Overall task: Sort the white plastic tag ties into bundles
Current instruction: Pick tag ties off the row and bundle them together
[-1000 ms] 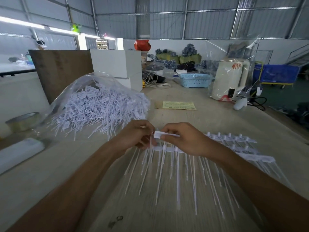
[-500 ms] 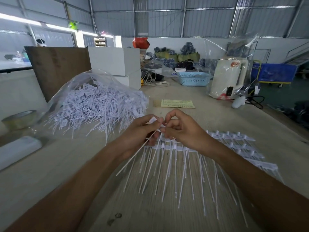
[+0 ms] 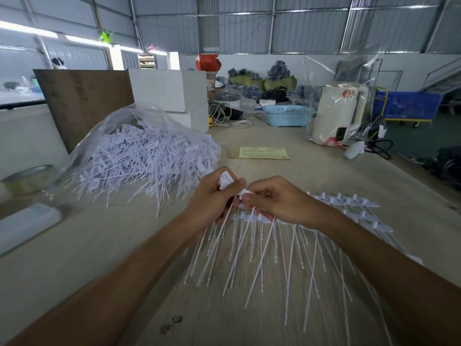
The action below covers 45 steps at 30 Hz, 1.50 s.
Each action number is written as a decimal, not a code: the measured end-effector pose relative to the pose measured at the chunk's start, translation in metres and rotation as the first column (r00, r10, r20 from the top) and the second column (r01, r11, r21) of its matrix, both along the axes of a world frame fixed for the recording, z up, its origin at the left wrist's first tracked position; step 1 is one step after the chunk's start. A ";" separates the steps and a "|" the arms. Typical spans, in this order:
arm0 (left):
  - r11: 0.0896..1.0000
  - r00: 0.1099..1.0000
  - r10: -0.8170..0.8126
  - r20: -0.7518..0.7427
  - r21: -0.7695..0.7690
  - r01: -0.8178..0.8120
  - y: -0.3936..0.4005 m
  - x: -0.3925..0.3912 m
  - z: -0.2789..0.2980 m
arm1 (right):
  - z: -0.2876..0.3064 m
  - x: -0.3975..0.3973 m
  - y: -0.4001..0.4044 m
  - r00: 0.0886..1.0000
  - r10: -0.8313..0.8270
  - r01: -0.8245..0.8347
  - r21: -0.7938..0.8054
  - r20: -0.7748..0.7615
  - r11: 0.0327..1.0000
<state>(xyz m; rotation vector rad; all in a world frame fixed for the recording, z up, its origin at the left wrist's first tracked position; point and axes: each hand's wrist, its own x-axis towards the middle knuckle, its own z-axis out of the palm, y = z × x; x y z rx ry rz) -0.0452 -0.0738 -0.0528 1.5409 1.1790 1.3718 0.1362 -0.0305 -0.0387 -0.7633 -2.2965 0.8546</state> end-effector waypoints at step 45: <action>0.995 1.000 0.018 -0.007 -0.102 -0.019 -0.002 0.025 0.000 | 0.000 0.018 -0.026 0.960 -0.242 0.178 0.364 0.138 0.914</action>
